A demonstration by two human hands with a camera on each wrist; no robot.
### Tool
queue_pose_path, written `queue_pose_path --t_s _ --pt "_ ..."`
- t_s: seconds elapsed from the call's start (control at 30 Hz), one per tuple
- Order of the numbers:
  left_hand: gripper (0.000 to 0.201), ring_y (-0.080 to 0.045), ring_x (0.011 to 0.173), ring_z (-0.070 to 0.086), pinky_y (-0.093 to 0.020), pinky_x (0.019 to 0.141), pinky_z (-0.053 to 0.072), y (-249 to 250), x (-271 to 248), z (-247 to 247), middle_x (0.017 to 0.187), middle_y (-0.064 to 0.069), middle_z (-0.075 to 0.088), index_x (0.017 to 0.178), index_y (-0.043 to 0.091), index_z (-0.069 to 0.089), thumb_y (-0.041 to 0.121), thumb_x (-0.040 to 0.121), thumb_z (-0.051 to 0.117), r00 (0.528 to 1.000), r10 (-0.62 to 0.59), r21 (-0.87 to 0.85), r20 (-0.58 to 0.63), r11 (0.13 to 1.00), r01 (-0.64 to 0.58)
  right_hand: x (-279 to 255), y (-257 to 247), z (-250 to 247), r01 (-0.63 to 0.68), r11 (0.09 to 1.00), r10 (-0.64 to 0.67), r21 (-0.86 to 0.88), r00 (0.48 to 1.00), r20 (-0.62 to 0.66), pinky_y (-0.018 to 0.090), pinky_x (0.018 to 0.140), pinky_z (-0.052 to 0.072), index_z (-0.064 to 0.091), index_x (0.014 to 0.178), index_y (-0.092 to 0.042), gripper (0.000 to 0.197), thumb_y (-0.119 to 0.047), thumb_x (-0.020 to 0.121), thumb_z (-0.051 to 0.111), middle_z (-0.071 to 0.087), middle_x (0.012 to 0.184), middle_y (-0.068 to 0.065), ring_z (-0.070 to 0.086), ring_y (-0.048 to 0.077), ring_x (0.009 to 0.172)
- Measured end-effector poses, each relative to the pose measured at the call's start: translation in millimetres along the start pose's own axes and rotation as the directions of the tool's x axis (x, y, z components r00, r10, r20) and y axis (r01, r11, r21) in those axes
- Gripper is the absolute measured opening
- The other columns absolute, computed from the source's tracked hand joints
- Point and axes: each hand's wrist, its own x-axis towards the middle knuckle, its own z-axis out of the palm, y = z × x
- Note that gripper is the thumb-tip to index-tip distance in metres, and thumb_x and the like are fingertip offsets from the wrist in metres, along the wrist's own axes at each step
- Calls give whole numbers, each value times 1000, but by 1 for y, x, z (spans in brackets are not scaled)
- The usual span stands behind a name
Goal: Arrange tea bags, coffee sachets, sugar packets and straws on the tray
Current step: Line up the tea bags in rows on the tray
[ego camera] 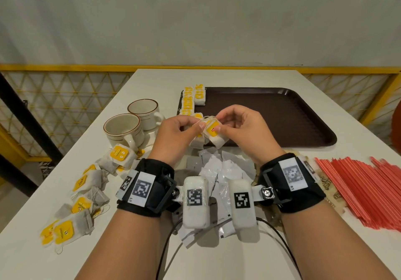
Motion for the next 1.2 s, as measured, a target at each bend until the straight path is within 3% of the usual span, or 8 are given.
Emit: queue_pose_path --t_s 0.17,0.53,0.63,0.77,0.9,1.03,1.13,1.2 --pt "14 -14 96 65 -37 96 49 -1 1 0 93 1 72 80 25 73 17 88 65 1000 21 -26 16 999 -20 -1 -2 -1 23 1000 -23 2 999 28 27 75 58 67 95 -11 21 2 79 72 70 91 5 65 14 80" --pt "17 -18 96 65 -40 96 49 -3 2 2 93 0 73 75 28 74 17 86 67 1000 7 -76 2 997 -7 -2 -2 -2 -60 992 54 109 997 62 29 78 56 65 107 -9 30 5 81 68 63 80 2 62 14 78" --pt "18 -15 93 66 -31 91 50 -3 2 1 90 1 73 76 25 74 16 88 65 1000 16 -98 5 995 -15 -1 -3 -3 -98 983 87 158 993 76 28 79 55 65 108 -12 31 6 83 65 63 84 5 62 16 81" --pt "23 1 78 63 -11 70 45 -1 2 -1 81 6 71 73 23 72 13 90 61 1000 10 -158 -28 987 -15 -1 -4 -3 -165 947 145 276 985 94 35 86 54 66 106 -13 28 5 85 63 66 94 11 64 19 88" --pt "23 -8 88 66 -21 82 46 -2 2 -1 86 5 73 74 24 73 14 91 61 1000 -6 -195 -11 981 4 -1 -2 1 -167 937 150 307 985 80 38 89 53 66 106 -14 29 4 84 64 67 96 10 64 20 90" --pt "25 -14 95 65 -30 92 47 -3 3 -1 90 3 74 73 27 75 15 90 61 1000 -8 -200 -3 980 8 -1 -1 3 -119 957 104 266 992 71 28 82 57 68 106 -15 30 5 84 64 71 103 10 67 16 91" --pt "27 -14 95 66 -30 90 48 -4 3 -1 90 3 74 72 29 75 14 90 62 1000 3 -199 18 980 1 -2 -1 1 -75 977 63 200 996 62 24 75 56 69 100 -17 25 3 85 65 72 97 8 66 12 84" --pt "26 -11 93 65 -24 81 47 -4 3 -1 91 5 74 76 31 75 13 89 62 999 18 -183 30 983 -12 -2 -1 0 -65 989 58 133 997 54 28 76 54 71 96 -18 21 0 85 66 71 96 13 63 14 82"
